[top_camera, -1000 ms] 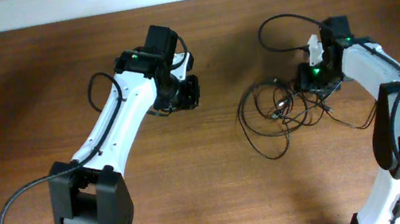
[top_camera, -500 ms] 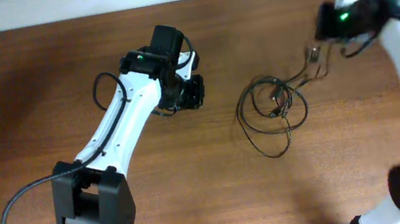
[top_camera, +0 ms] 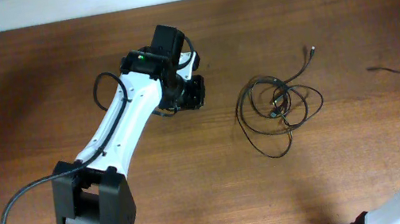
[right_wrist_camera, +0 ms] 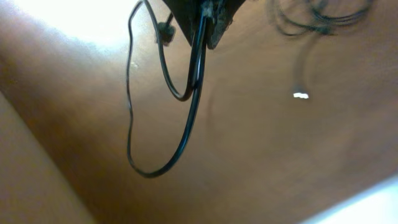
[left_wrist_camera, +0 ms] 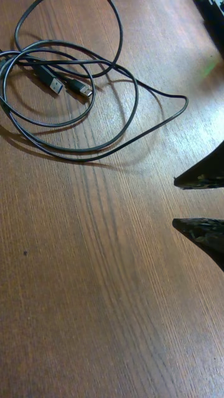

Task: Untangle cables

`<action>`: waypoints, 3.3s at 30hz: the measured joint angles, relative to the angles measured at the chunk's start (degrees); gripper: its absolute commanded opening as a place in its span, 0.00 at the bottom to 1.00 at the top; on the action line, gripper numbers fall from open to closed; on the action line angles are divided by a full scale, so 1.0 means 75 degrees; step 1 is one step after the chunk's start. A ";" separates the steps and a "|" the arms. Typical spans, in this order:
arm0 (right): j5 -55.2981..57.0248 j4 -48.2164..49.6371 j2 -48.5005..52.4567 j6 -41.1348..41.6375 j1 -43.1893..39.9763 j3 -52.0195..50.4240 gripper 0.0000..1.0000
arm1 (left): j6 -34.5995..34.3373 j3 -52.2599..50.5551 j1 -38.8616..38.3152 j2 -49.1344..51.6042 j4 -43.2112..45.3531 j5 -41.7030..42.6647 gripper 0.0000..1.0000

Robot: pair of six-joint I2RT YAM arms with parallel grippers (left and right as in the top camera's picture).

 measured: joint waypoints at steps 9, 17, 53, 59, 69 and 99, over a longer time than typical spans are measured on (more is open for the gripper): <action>0.0058 -0.0134 0.3063 0.0265 -0.1317 -0.0073 0.04 | 0.0000 0.0000 0.0000 0.0000 0.0000 -0.0003 0.17; 0.0058 0.0632 0.3687 0.0289 -0.1317 -0.0096 0.99 | 0.0000 0.0000 0.0000 0.0000 0.0000 0.0000 0.20; -0.6149 -0.0863 0.2142 -0.2777 0.2422 -0.2938 0.04 | -0.0560 0.0000 -0.0493 0.0612 0.0664 -0.0143 0.49; -0.6263 -0.0772 -0.1192 -0.2597 0.2422 -0.2532 0.04 | -0.0726 -0.0023 -0.0688 0.1166 0.1466 0.0405 0.50; -0.6269 0.2302 -0.3678 -0.2288 0.2422 -0.2498 0.04 | -0.0997 -0.0023 -0.1603 0.1784 0.1679 0.0463 0.22; -0.7871 0.5056 -0.4074 -0.0883 0.2416 -0.2498 0.04 | -0.0463 -0.0023 -0.1343 0.0705 0.1148 0.3031 0.02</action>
